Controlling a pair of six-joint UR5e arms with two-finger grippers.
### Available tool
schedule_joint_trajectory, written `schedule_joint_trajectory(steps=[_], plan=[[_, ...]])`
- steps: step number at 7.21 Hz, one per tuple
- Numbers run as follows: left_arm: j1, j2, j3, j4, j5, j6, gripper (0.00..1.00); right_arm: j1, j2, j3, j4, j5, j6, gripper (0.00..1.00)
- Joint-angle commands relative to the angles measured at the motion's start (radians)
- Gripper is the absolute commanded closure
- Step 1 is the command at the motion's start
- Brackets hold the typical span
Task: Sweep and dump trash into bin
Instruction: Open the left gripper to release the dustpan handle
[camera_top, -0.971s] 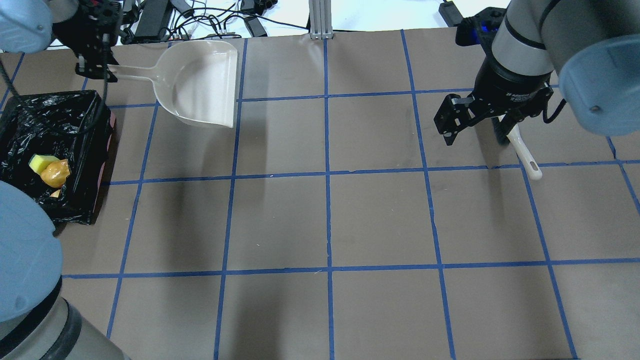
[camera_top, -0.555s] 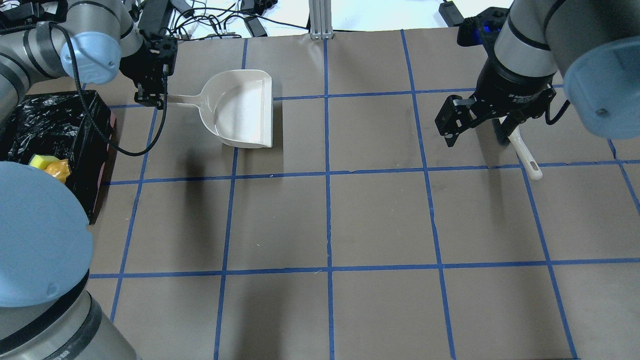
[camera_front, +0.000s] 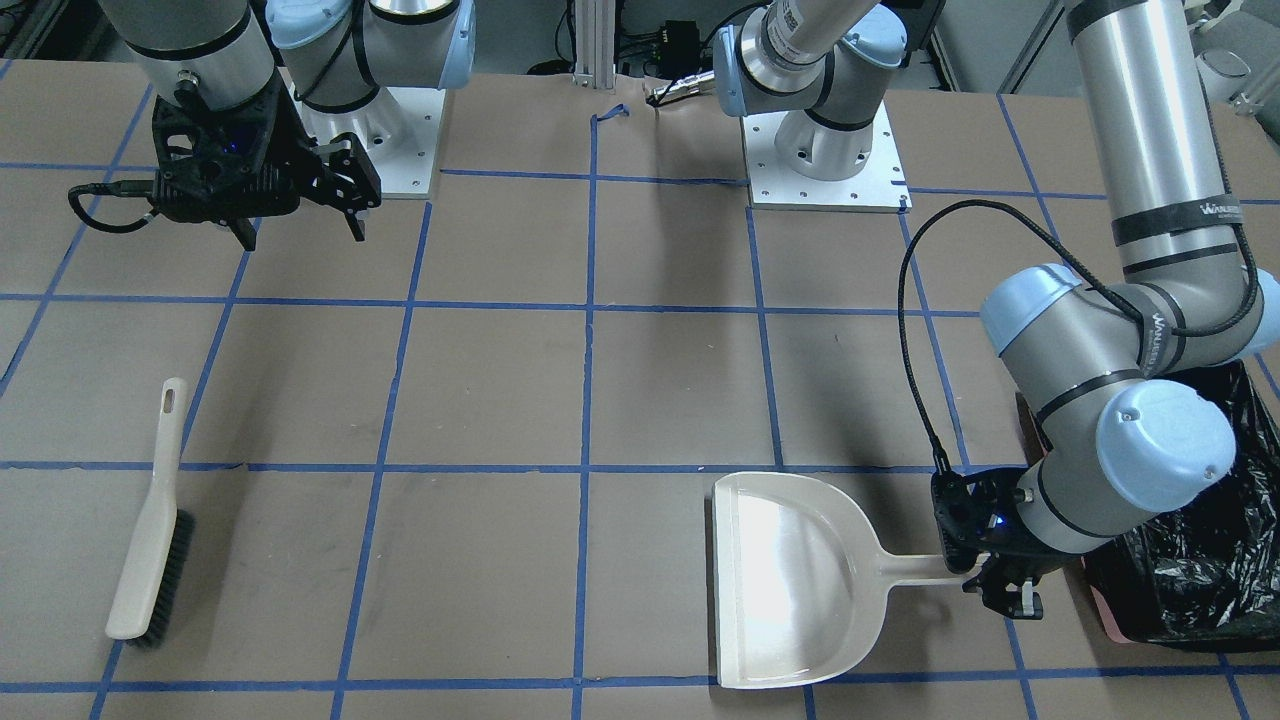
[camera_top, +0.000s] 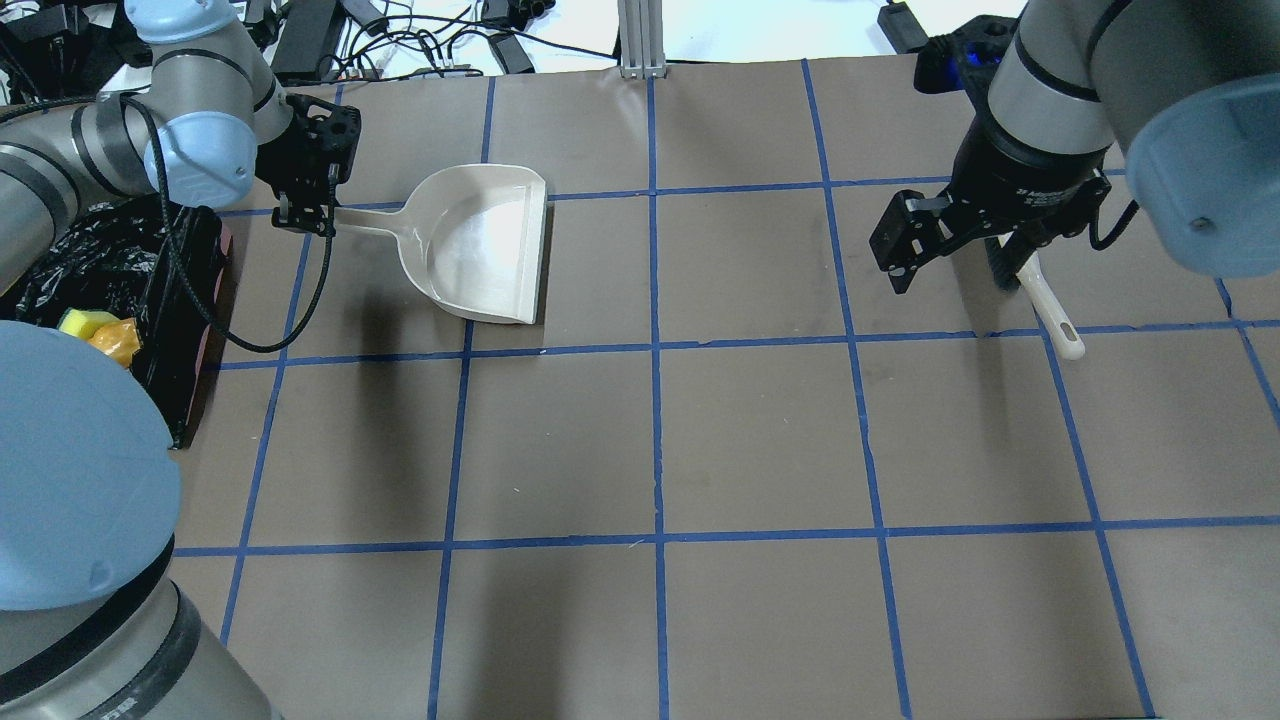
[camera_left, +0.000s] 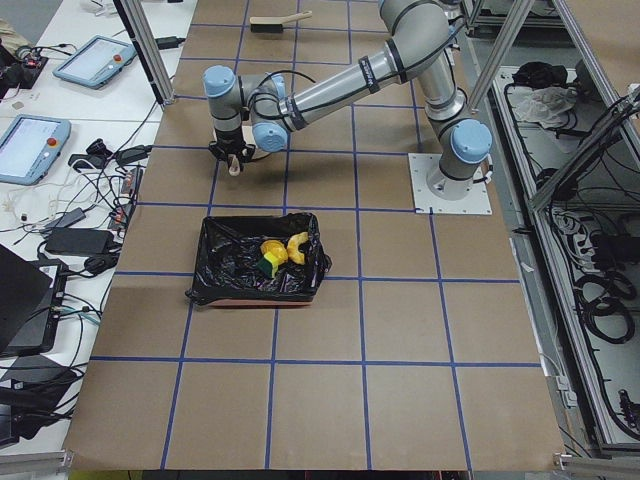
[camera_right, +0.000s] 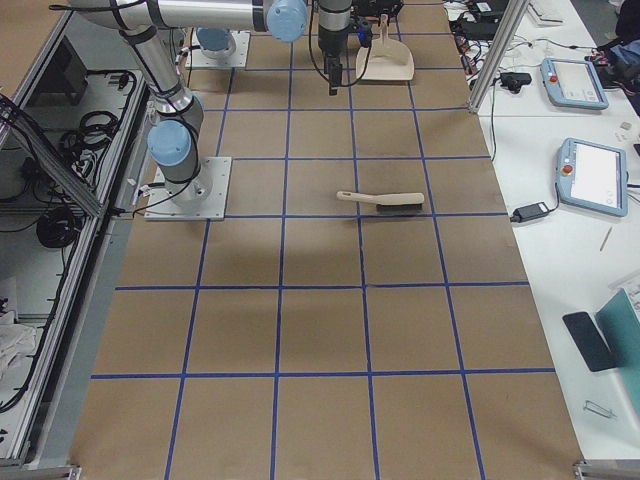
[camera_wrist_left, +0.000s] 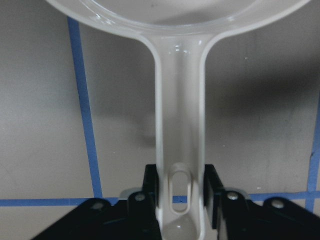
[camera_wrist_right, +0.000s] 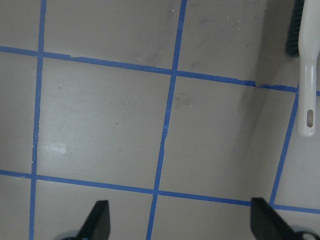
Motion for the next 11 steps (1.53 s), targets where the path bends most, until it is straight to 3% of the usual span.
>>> schedule_joint_trajectory(steps=[1,3,5,8,11], plan=[[0.0,0.01,-0.02,0.002,0.003,0.004,1.0,0.0,0.0,0.0,-0.003,0.001,0.001,0.0],[0.011,0.011,-0.021,0.003,0.023,0.01,1.0,-0.002,-0.002,0.0,-0.006,0.002,-0.002,0.0],[0.005,0.005,-0.023,0.003,0.023,0.001,0.86,0.0,-0.003,0.0,-0.006,0.002,-0.001,0.0],[0.0,0.017,-0.021,0.003,0.009,-0.01,0.15,-0.002,0.001,0.0,-0.008,0.001,-0.012,0.0],[-0.018,0.091,0.006,0.002,-0.029,-0.053,0.11,-0.002,0.002,0.0,-0.008,0.001,-0.012,0.0]])
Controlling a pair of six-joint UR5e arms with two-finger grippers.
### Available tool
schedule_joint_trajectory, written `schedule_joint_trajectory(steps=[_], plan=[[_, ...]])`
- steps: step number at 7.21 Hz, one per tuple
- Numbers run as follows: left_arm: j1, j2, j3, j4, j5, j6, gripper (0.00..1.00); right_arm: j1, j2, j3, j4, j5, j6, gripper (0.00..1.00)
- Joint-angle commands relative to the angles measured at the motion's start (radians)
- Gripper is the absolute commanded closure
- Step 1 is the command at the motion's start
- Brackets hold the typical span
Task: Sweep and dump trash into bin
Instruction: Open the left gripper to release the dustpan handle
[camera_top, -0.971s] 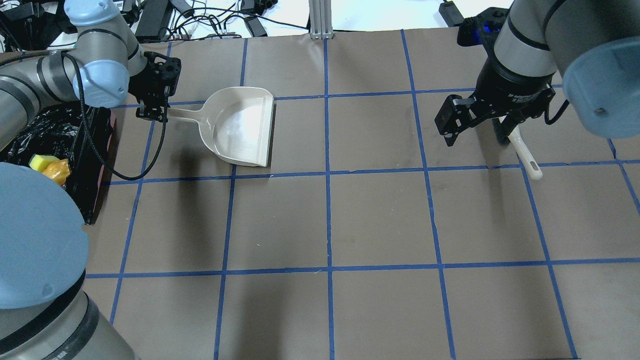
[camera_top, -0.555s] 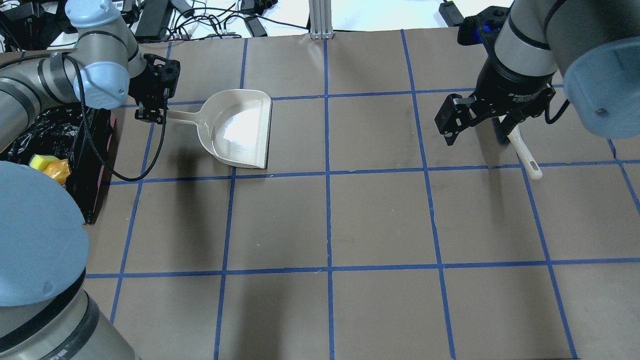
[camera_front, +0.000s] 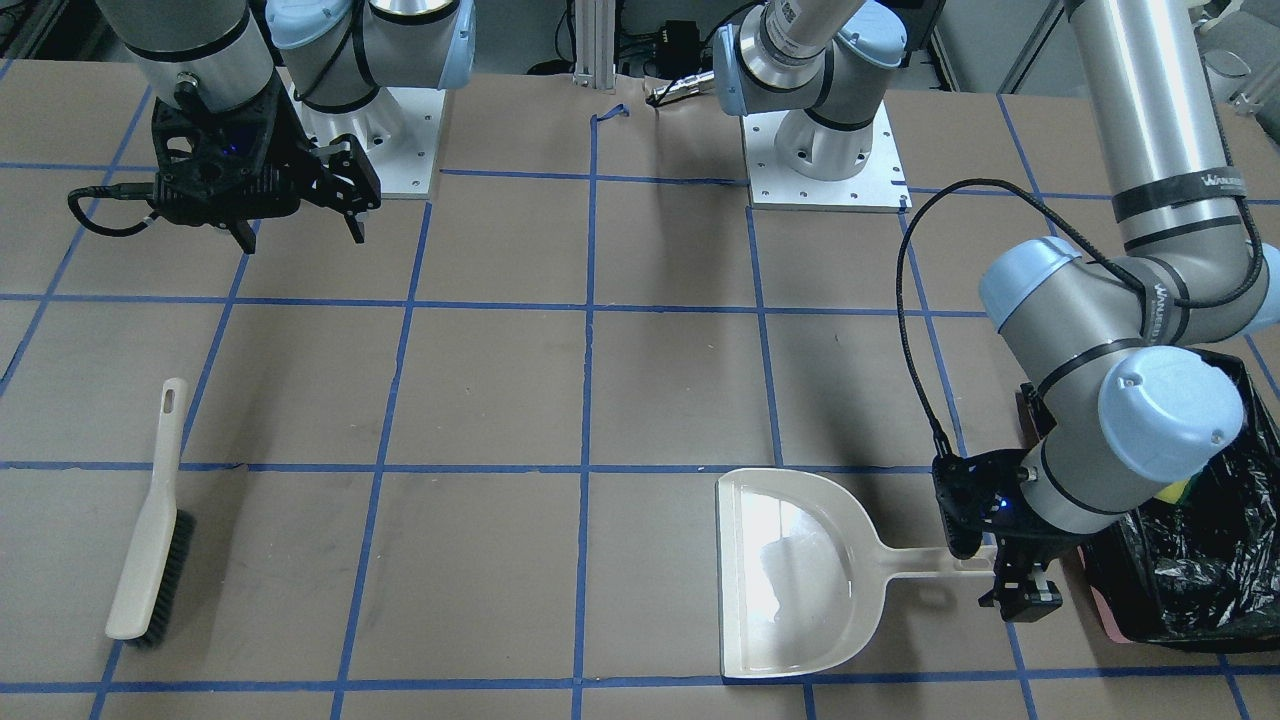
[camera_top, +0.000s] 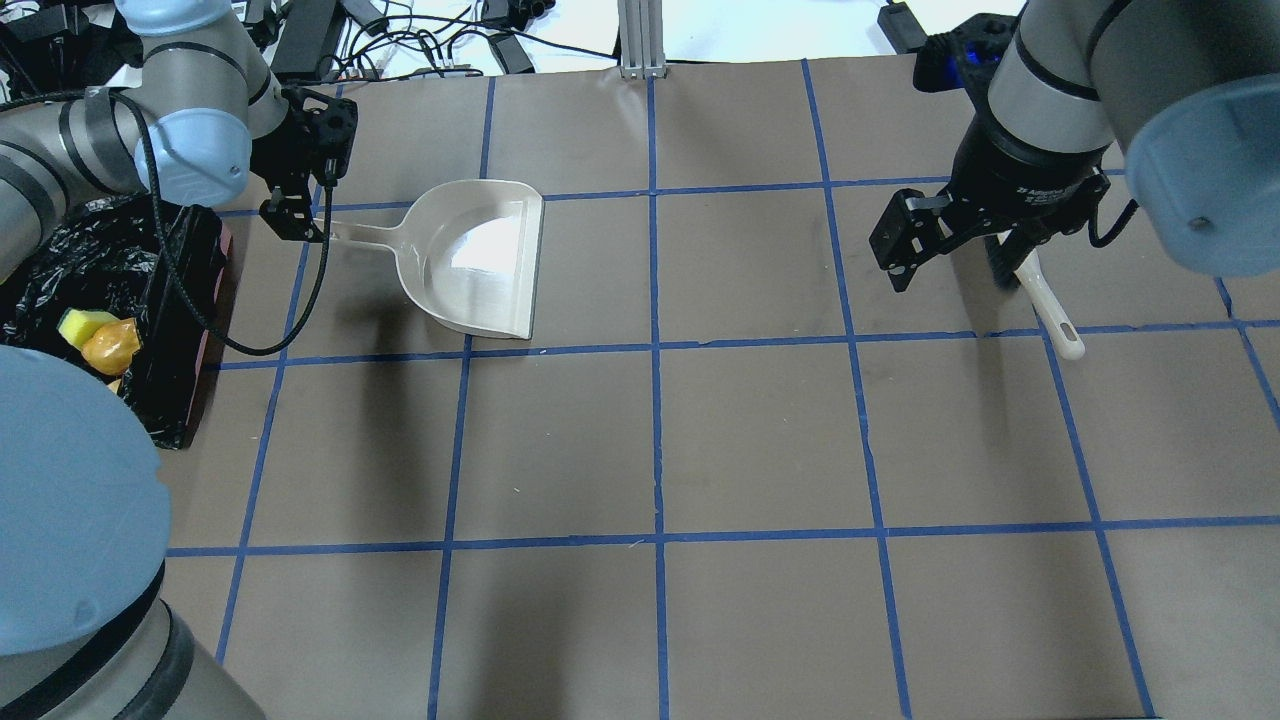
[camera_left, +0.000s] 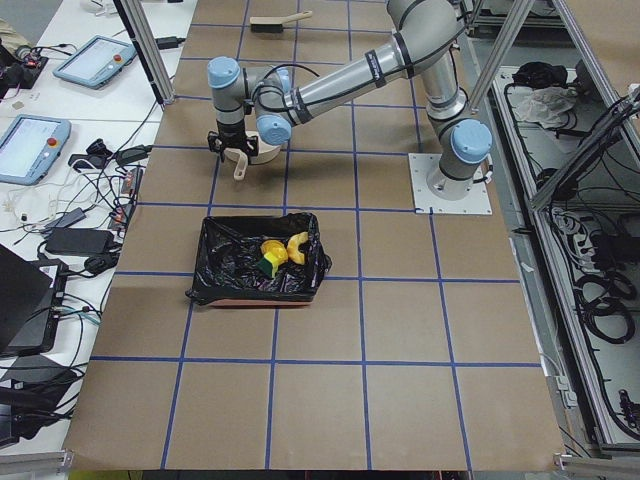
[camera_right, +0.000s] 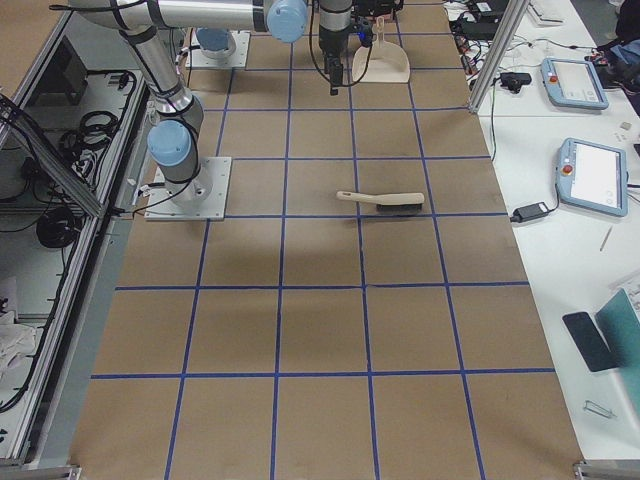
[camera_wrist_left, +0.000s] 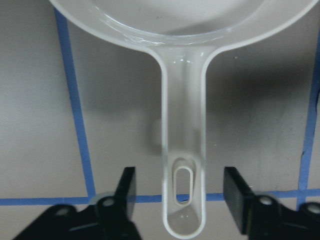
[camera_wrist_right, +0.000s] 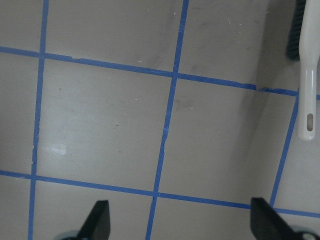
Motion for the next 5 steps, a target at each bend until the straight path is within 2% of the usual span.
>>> schedule_joint_trajectory(steps=[1,3,4,5], plan=[[-0.048,0.062,0.012,-0.013,-0.03,-0.182,0.1,-0.001,0.001,0.0,-0.003,0.001,-0.001,0.0],[-0.155,0.102,0.018,-0.017,-0.02,-0.503,0.0,-0.001,-0.006,0.0,0.008,0.0,0.009,0.0],[-0.186,0.127,0.02,-0.027,-0.02,-0.647,0.0,-0.002,-0.004,-0.003,-0.005,0.003,0.006,0.0],[-0.186,0.16,0.02,-0.085,-0.02,-0.7,0.0,-0.002,-0.007,-0.003,0.002,-0.002,0.011,0.0]])
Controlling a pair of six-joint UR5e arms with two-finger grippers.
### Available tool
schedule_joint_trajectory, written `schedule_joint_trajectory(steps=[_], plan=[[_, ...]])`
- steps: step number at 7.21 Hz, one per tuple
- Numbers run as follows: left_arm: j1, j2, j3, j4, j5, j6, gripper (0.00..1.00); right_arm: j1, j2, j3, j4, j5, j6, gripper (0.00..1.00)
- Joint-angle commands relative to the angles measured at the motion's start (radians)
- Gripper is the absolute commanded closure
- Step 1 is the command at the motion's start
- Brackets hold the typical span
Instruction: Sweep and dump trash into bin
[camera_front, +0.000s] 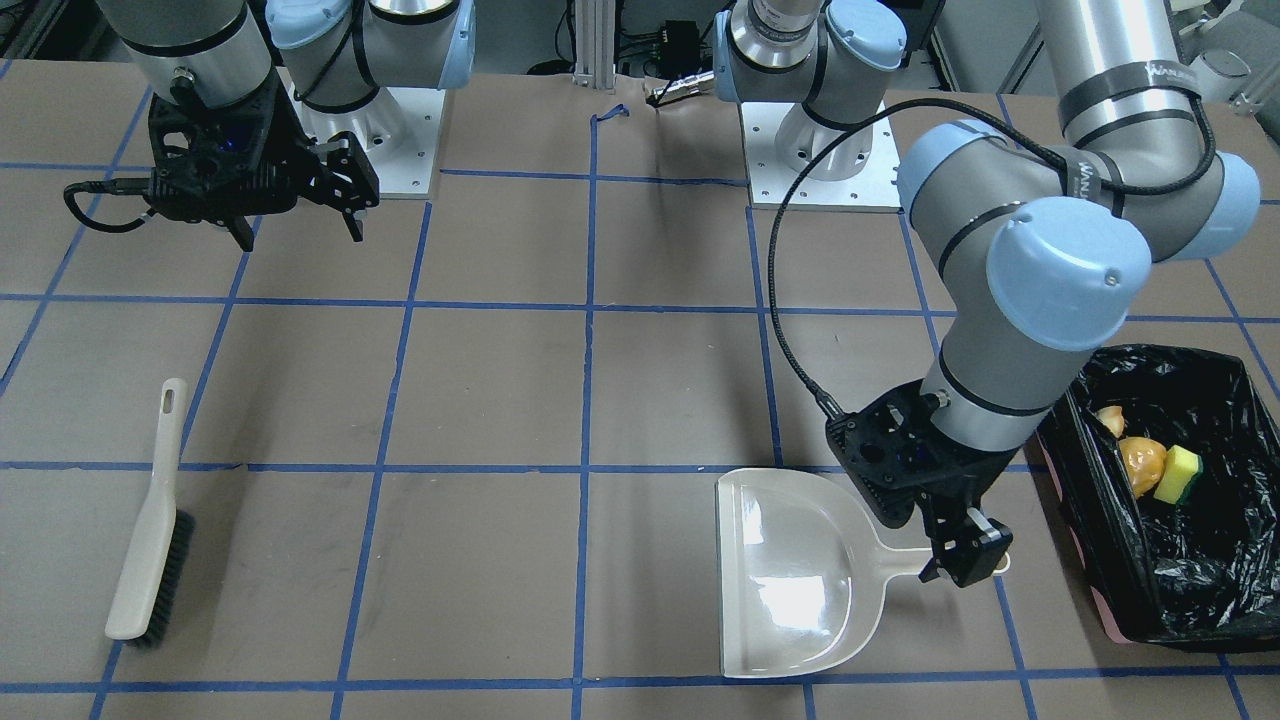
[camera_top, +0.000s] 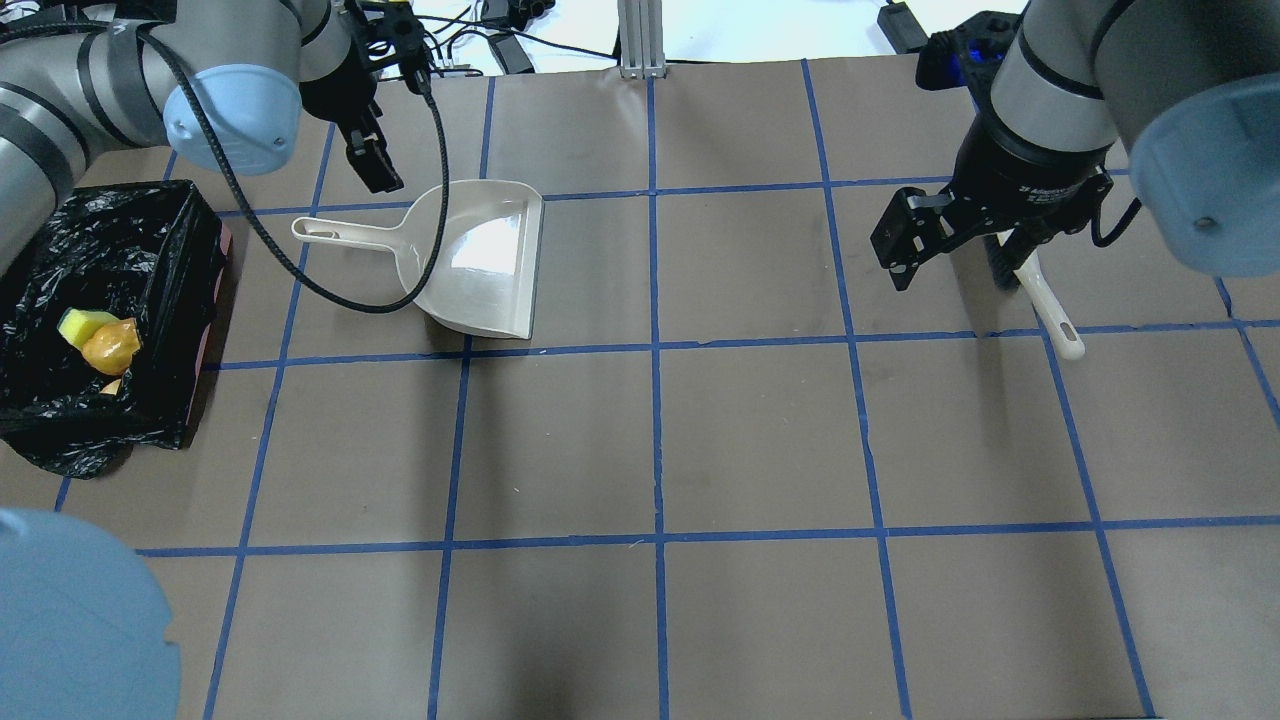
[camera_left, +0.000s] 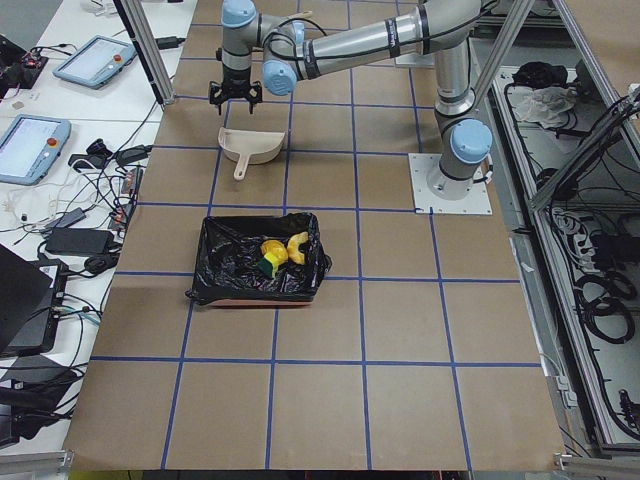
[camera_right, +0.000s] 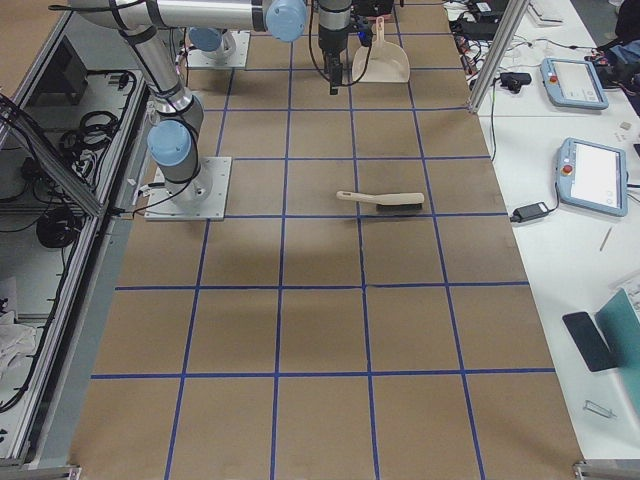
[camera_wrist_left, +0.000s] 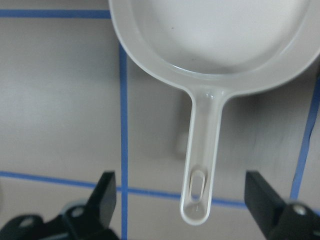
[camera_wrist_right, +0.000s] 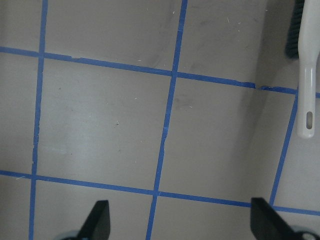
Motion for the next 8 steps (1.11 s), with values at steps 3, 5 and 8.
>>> schedule_joint_trajectory(steps=[3,5,8], plan=[[-0.019,0.157,0.001,-0.183,-0.006,-0.435,0.0,-0.001,-0.007,0.0,0.005,-0.002,-0.012,0.0],[-0.016,0.216,-0.002,-0.315,-0.015,-0.697,0.0,-0.004,-0.005,0.002,0.006,-0.007,-0.013,0.0],[0.013,0.302,-0.007,-0.446,-0.069,-1.082,0.0,-0.004,-0.013,0.002,0.022,-0.013,-0.015,0.0]])
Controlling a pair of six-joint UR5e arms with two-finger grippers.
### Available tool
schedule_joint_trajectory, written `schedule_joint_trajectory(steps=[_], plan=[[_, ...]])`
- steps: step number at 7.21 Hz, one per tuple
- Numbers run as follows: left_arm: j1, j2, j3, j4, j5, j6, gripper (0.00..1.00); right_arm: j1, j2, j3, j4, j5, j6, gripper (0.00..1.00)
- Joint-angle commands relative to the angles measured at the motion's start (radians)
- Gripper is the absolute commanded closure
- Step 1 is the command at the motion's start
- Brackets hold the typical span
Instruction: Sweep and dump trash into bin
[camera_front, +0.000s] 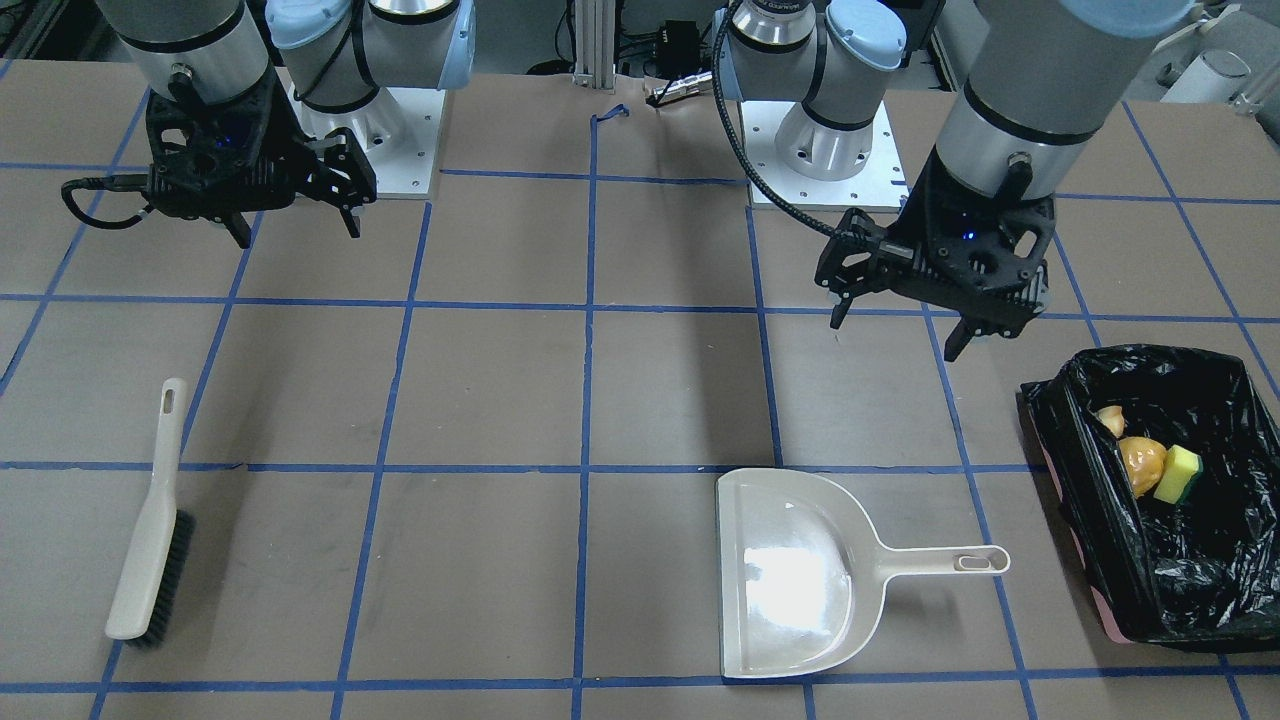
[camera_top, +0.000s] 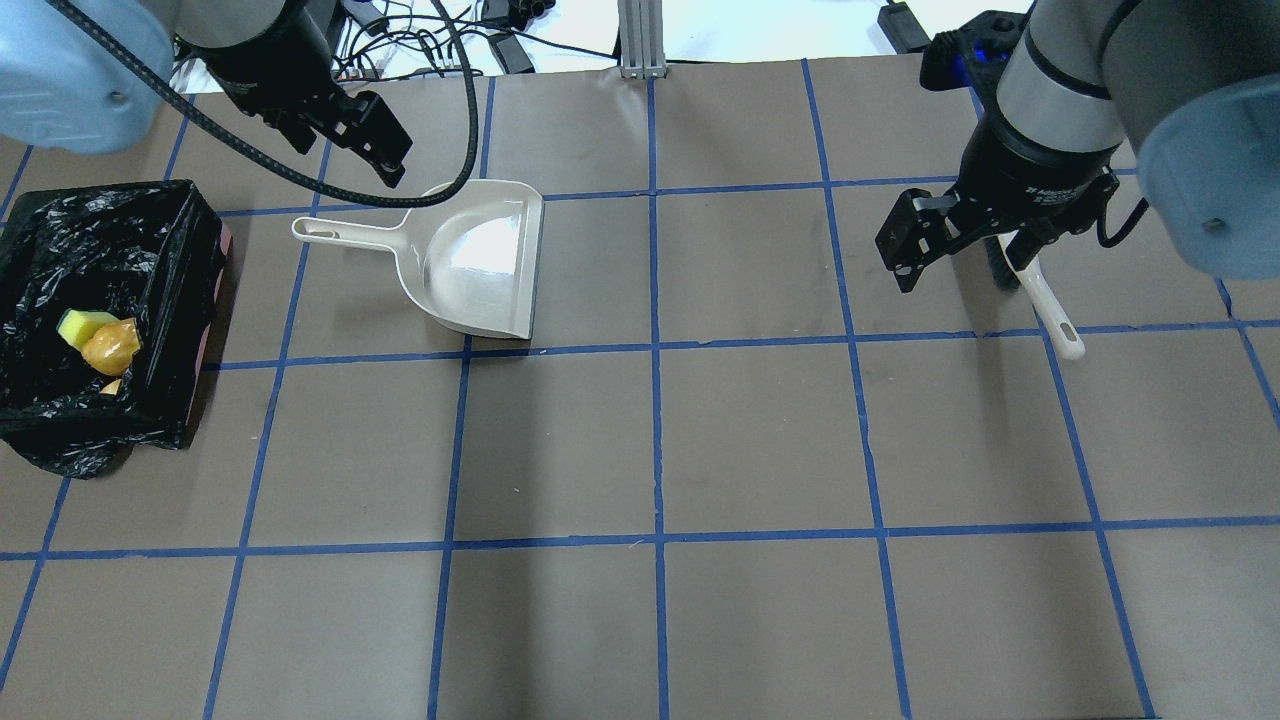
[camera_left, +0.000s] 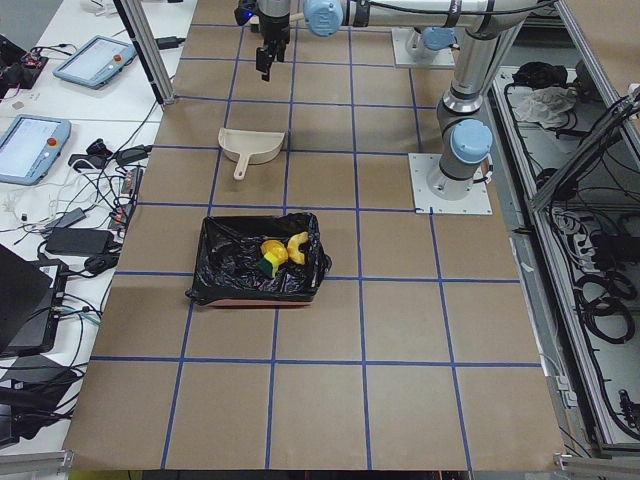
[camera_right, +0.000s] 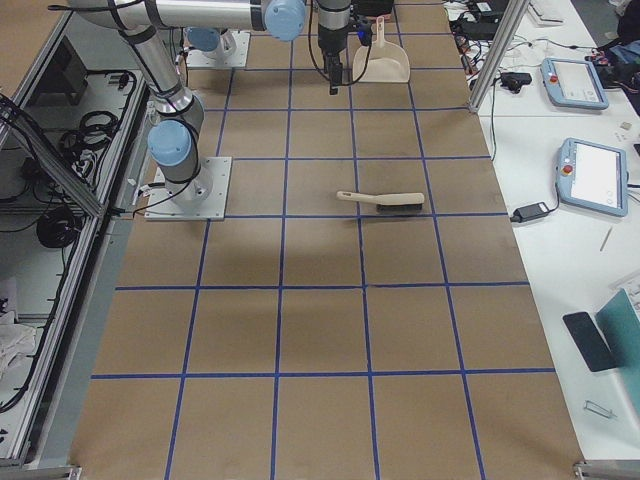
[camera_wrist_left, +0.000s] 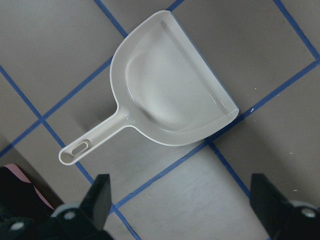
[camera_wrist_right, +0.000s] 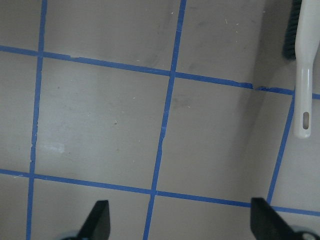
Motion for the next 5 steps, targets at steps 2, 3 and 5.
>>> schedule_joint_trajectory(steps=[2,3,5], plan=[[0.047,0.048,-0.015,-0.094,-0.056,-0.277,0.0,0.0,-0.003,0.003,0.024,0.0,-0.001,0.0],[0.047,0.051,-0.019,-0.094,-0.047,-0.299,0.0,0.0,-0.003,0.003,0.024,-0.005,-0.001,0.0],[0.047,0.063,-0.02,-0.086,-0.045,-0.299,0.0,0.0,0.0,0.003,0.021,-0.008,0.0,0.0]])
